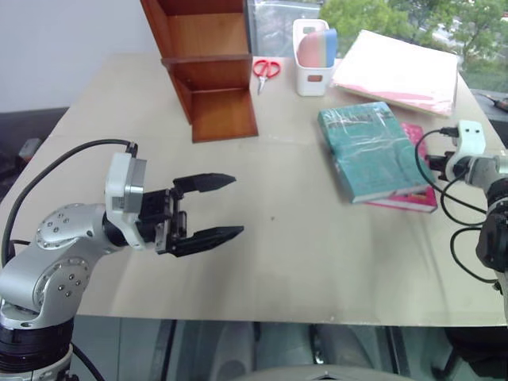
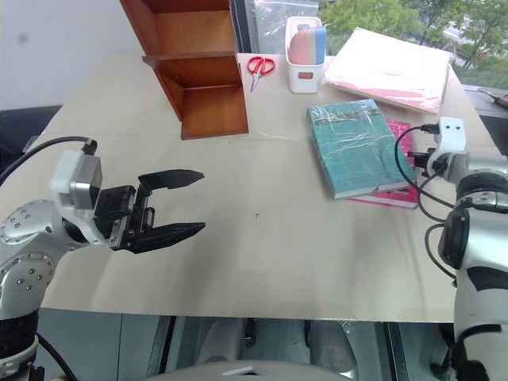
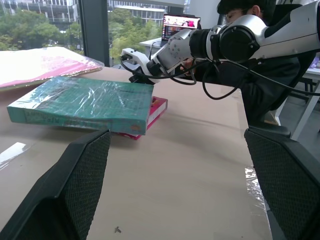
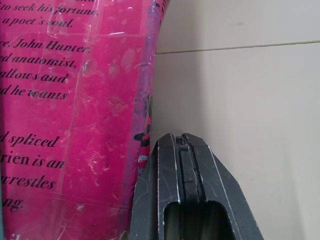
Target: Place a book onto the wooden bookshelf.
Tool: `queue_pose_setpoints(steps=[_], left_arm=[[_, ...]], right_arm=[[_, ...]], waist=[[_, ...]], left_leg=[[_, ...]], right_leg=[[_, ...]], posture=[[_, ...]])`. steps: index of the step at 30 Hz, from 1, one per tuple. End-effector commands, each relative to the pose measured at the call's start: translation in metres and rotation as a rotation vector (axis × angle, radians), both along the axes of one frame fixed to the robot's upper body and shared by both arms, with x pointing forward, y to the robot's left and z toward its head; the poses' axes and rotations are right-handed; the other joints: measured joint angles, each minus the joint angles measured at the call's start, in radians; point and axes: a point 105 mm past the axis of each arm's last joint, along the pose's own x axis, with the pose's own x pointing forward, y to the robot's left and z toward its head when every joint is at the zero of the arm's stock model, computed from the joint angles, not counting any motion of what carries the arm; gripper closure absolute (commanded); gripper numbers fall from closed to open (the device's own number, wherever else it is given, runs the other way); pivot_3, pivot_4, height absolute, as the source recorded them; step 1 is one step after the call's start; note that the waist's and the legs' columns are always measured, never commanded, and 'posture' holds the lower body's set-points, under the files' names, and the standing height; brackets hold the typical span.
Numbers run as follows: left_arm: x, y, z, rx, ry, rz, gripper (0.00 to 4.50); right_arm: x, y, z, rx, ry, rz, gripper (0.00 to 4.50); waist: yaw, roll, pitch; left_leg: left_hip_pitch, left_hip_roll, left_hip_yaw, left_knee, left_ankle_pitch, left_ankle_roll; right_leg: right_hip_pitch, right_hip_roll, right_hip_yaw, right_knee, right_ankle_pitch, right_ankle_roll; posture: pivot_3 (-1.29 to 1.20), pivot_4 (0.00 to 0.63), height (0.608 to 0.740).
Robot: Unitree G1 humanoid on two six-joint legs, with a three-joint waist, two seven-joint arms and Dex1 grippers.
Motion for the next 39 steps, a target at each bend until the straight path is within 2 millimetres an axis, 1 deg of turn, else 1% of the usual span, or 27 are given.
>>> queue_pose_setpoints(steps=[1, 5, 11, 15, 19, 22, 28, 37, 39], left_arm=[[-0.004, 0.003, 0.01, 0.009, -0.041, 0.006, 0.0], [-0.004, 0.003, 0.01, 0.012, -0.04, 0.013, 0.0], [-0.004, 0.002, 0.009, 0.01, -0.047, 0.025, 0.0], [-0.004, 0.001, 0.009, 0.008, -0.06, 0.035, 0.0], [-0.004, 0.002, 0.01, 0.009, -0.073, 0.05, 0.0], [-0.005, 0.002, 0.01, 0.009, -0.078, 0.058, 0.0], [-0.007, 0.004, 0.01, 0.011, -0.08, 0.068, 0.0], [-0.01, 0.009, 0.009, 0.013, -0.071, 0.106, 0.0], [-0.009, 0.011, 0.008, 0.011, -0.066, 0.123, 0.0]], right_arm=[[0.01, 0.015, 0.006, 0.014, -0.049, 0.016, 4.41], [0.014, 0.008, 0.012, -0.023, -0.09, -0.059, 4.41], [0.02, 0.005, 0.025, 0.009, -0.152, -0.164, 4.41], [0.025, 0.024, 0.022, 0.051, -0.135, -0.099, 4.41], [0.028, 0.055, 0.019, 0.094, -0.108, 0.054, 4.41], [0.03, 0.07, 0.02, 0.113, -0.106, 0.132, 4.41], [0.03, 0.088, 0.018, 0.132, -0.105, 0.227, 4.41], [0.031, 0.127, 0.016, 0.178, -0.118, 0.392, 4.41], [0.032, 0.13, 0.017, 0.181, -0.136, 0.404, 4.41]], waist=[[-0.009, 0.0, 0.0], [-0.011, 0.0, 0.0], [-0.004, 0.0, 0.0], [-0.004, 0.0, 0.0], [-0.007, 0.0, 0.0], [-0.005, 0.0, 0.0], [-0.001, 0.0, 0.0], [-0.007, 0.0, 0.0], [-0.007, 0.0, 0.0]], left_leg=[[0.0, 0.0, 0.0, 0.0, 0.0, 0.0], [0.001, 0.001, 0.001, 0.0, 0.0, 0.0], [0.001, 0.0, 0.001, 0.0, 0.0, 0.0], [0.0, 0.0, 0.001, 0.0, 0.0, 0.0], [0.0, 0.001, 0.002, -0.001, 0.0, 0.0], [0.0, 0.001, 0.001, -0.001, 0.0, 0.0], [0.0, 0.001, 0.001, -0.001, 0.0, 0.0], [0.0, 0.001, 0.001, -0.001, 0.0, 0.0], [0.0, 0.001, 0.002, -0.001, 0.0, 0.0]], right_leg=[[0.0, 0.0, 0.0, 0.0, 0.0, 0.0], [0.0, 0.001, 0.001, 0.001, 0.0, 0.0], [0.0, 0.0, 0.001, 0.001, 0.0, 0.0], [0.0, 0.0, 0.001, 0.0, 0.0, 0.0], [-0.001, 0.001, 0.001, 0.0, 0.0, 0.0], [-0.001, 0.0, 0.001, 0.0, 0.0, 0.0], [-0.001, 0.0, 0.001, 0.0, 0.0, 0.0], [-0.001, 0.001, 0.001, 0.0, 0.0, 0.0], [-0.001, 0.001, 0.001, 0.0, 0.0, 0.0]], posture=[[0.0, 0.15, 0.74], [0.0, 0.15, 0.74], [0.0, 0.15, 0.74], [0.0, 0.15, 0.74], [0.0, 0.15, 0.74], [0.0, 0.15, 0.74], [0.0, 0.15, 0.74], [0.0, 0.15, 0.74], [0.0, 0.15, 0.74]])
